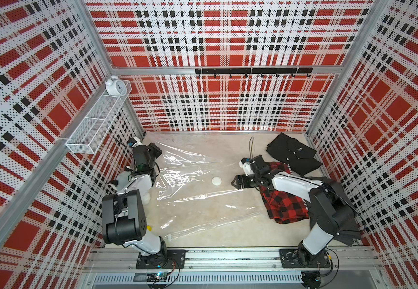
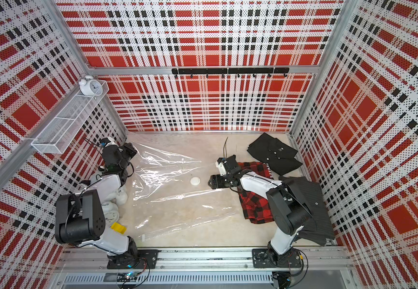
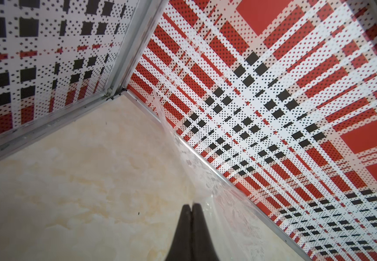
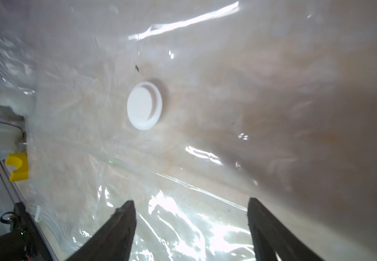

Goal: Place the folded shirt into the vacuum bag
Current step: Move the shirt to the center of the board.

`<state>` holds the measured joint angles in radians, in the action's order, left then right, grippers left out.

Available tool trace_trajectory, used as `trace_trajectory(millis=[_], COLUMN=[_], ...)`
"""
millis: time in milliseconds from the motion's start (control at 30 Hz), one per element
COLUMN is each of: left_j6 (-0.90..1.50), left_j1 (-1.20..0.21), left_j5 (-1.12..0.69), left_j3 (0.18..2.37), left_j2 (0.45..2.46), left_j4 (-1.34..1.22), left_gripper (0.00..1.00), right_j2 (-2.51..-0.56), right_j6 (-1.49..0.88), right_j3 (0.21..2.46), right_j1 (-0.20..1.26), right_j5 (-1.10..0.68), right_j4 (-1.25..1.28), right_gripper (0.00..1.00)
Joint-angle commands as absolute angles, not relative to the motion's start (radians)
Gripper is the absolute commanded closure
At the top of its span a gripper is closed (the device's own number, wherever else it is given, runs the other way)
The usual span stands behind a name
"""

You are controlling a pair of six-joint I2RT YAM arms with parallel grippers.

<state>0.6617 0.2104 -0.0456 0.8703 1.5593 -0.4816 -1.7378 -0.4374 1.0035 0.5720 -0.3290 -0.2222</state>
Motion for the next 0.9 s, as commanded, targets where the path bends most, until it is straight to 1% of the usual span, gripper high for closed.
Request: trace_trajectory(millis=[0, 100, 233, 333, 467, 633, 733, 800, 833, 867], left_j6=[0.652, 0.652, 0.652, 0.64, 0.637, 0.633, 0.628, 0.616, 0.608, 0.598], left_j1=[0.225, 0.227, 0.227, 0.229, 0.235, 0.234, 0.235, 0.232, 0.227, 0.219], left_j5=[-0.011, 0.003, 0.02, 0.03, 0.034, 0.065, 0.104, 0.13, 0.151, 0.176], left_j3=[0.861, 0.844, 0.822, 0.821, 0.802, 0.77, 0.75, 0.744, 0.744, 0.75], left_j2=[1.526, 1.509, 1.488, 1.487, 1.488, 1.475, 1.458, 1.441, 1.433, 1.423], left_j4=[-0.477, -0.477, -0.476, -0.458, -0.453, -0.442, -0.415, -0.391, -0.372, -0.347], left_gripper=[1.0, 1.0, 1.0, 1.0, 1.0, 1.0, 1.0, 1.0, 0.95, 0.88], right_j2=[-1.794, -1.847, -1.94, -2.019, -2.106, -2.229, -2.231, -2.18, -2.143, -2.097], right_j6=[-0.445, -0.453, -0.443, -0.437, -0.442, -0.434, -0.425, -0.426, -0.425, -0.426], right_j3=[1.028, 1.052, 1.146, 1.231, 1.363, 1.593, 1.695, 1.694, 1.675, 1.645], right_j1=[0.618, 0.63, 0.626, 0.6, 0.533, 0.471, 0.467, 0.467, 0.469, 0.469], right_j5=[-0.325, -0.285, -0.107, -0.045, -0.075, -0.202, -0.22, -0.239, -0.246, -0.25], right_j4=[-0.216, -0.232, -0.325, -0.371, -0.372, -0.359, -0.397, -0.393, -0.39, -0.386], right_gripper=[0.2, 0.2, 0.19, 0.19, 0.19, 0.2, 0.2, 0.2, 0.2, 0.2])
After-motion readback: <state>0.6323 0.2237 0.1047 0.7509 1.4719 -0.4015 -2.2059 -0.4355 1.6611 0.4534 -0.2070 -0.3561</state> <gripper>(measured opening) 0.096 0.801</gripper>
